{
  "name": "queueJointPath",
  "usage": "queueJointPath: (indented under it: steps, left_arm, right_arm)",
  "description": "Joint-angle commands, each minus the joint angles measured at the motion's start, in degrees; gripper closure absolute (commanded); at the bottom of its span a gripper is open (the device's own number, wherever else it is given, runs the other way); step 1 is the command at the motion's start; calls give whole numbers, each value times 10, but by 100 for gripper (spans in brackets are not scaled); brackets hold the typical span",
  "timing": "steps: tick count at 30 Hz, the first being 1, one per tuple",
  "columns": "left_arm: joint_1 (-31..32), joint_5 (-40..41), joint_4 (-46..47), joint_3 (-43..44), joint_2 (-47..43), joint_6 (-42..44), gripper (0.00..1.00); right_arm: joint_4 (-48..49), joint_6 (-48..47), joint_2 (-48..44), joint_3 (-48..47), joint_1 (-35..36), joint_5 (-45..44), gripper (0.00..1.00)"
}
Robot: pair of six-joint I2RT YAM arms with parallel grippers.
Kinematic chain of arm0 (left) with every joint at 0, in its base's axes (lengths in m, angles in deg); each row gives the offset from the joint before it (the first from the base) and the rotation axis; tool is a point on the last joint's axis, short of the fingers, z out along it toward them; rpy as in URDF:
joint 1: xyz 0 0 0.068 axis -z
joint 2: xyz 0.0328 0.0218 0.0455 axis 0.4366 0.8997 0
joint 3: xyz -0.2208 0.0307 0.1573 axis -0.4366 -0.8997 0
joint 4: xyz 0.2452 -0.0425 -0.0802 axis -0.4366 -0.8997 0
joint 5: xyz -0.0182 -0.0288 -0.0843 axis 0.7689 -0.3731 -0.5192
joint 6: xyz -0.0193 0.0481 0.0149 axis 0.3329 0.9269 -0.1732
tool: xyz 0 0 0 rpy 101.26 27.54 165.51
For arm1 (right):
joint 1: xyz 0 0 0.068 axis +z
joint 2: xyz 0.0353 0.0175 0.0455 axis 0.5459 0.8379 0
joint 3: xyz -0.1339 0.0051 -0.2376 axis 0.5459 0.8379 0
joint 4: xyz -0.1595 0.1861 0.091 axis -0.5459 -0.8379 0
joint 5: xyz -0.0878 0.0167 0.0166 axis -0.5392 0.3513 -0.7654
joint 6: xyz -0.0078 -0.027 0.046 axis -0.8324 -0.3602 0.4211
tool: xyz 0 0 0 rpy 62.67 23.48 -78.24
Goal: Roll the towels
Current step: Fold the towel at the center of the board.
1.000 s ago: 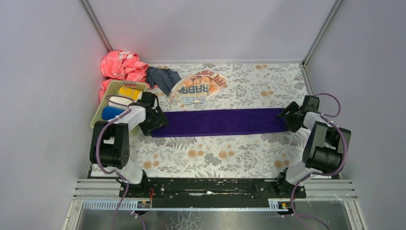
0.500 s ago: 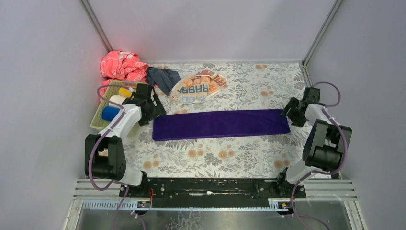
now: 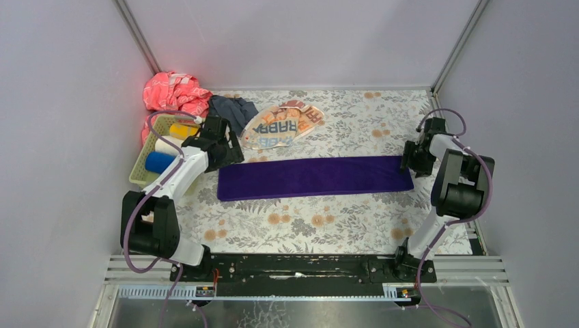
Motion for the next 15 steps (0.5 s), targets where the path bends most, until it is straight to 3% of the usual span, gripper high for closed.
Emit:
queueJointPath:
  steps: [1, 9, 15]
  left_arm:
    - [6, 16, 5, -2, -18, 17, 16]
    - [6, 12, 5, -3, -23, 15, 16]
    - [6, 14, 6, -6, -27, 16, 16]
  right_arm:
    - [-23, -41, 17, -6, 20, -5, 40]
    - [-55, -46, 55, 17, 67, -3, 48]
    - [-75, -43, 95, 10, 74, -4, 66]
